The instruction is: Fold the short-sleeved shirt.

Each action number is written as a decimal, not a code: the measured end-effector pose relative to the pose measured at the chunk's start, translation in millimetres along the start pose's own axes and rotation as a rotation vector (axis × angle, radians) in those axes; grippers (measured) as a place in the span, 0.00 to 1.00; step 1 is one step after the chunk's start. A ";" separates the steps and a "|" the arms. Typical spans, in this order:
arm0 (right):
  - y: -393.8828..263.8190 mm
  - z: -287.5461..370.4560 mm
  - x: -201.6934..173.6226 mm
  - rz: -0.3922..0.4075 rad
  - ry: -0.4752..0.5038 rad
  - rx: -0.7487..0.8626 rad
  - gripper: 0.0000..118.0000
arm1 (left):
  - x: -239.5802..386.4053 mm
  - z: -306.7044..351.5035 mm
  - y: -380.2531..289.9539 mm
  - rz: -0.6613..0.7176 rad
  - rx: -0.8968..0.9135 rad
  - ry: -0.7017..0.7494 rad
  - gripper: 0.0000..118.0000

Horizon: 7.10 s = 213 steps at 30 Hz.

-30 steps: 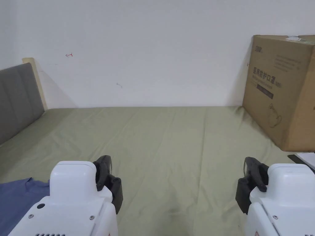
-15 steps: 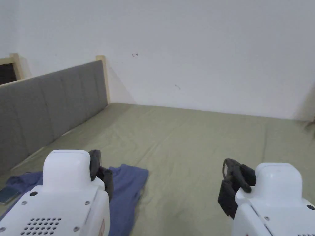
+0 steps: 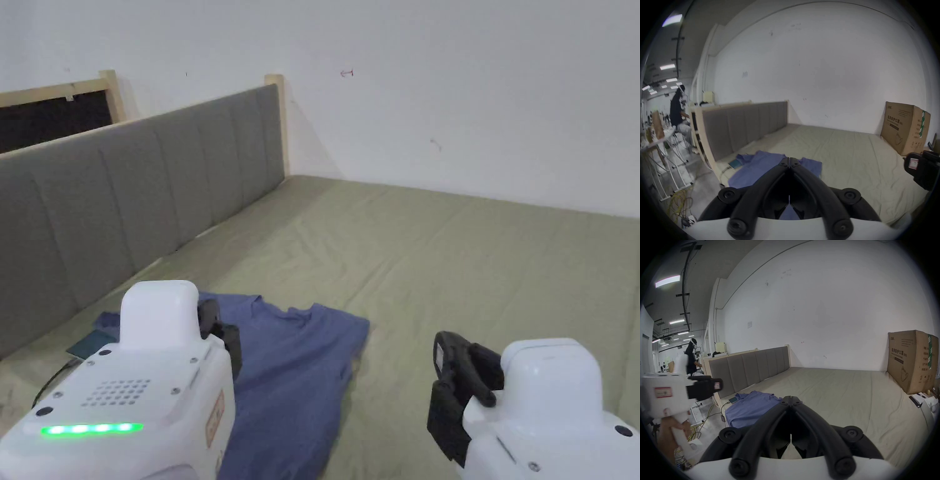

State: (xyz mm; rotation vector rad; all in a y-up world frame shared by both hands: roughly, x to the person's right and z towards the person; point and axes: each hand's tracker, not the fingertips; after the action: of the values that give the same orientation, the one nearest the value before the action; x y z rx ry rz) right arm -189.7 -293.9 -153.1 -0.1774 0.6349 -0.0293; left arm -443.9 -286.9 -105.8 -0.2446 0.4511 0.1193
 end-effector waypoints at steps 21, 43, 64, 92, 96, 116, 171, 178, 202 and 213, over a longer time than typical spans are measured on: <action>-50.4 -69.8 33.6 -0.012 -0.062 -0.266 0.00 | -12.3 -292.3 -76.8 0.044 -0.506 0.018 0.97; -84.2 -85.5 46.2 -0.110 -0.057 -0.445 0.00 | 13.4 -345.7 -120.9 -0.075 -0.738 0.077 0.01; -43.3 -17.7 135.3 -0.248 -0.305 -0.276 0.00 | 81.5 -274.9 33.2 0.383 -0.598 -0.401 0.01; -32.5 139.9 261.0 -0.395 -0.727 -0.106 0.00 | 512.4 -76.8 -196.6 -0.432 -0.901 -0.876 0.02; -33.0 135.6 261.0 -0.400 -0.716 -0.115 0.00 | 504.8 -79.4 -173.7 -0.426 -0.895 -0.911 0.84; -44.6 42.0 187.5 -0.305 -0.436 -0.281 0.00 | 208.5 -112.5 -118.4 -0.057 -0.781 -0.478 0.00; -31.1 -133.0 336.1 -0.196 -0.315 -0.550 0.87 | 131.4 -245.7 -55.5 0.019 -0.824 -0.270 0.03; -52.4 -227.9 411.3 -0.109 -0.333 -0.768 0.88 | 134.1 -245.7 -51.5 -0.006 -0.810 -0.261 0.03; -68.3 -258.7 436.6 -0.236 -0.297 -0.890 0.01 | 131.0 -244.1 -42.5 -0.004 -0.828 -0.219 0.03; 94.3 -132.9 453.5 -0.282 -0.376 -0.528 0.01 | 138.8 -234.6 78.7 -0.056 -0.534 -0.143 0.03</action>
State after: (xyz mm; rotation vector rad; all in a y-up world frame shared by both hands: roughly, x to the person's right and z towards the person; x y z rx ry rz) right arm 94.2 -258.8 -540.8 -0.7640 0.2259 -0.0975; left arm -430.7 -263.7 -388.3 -0.7673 0.2624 0.2004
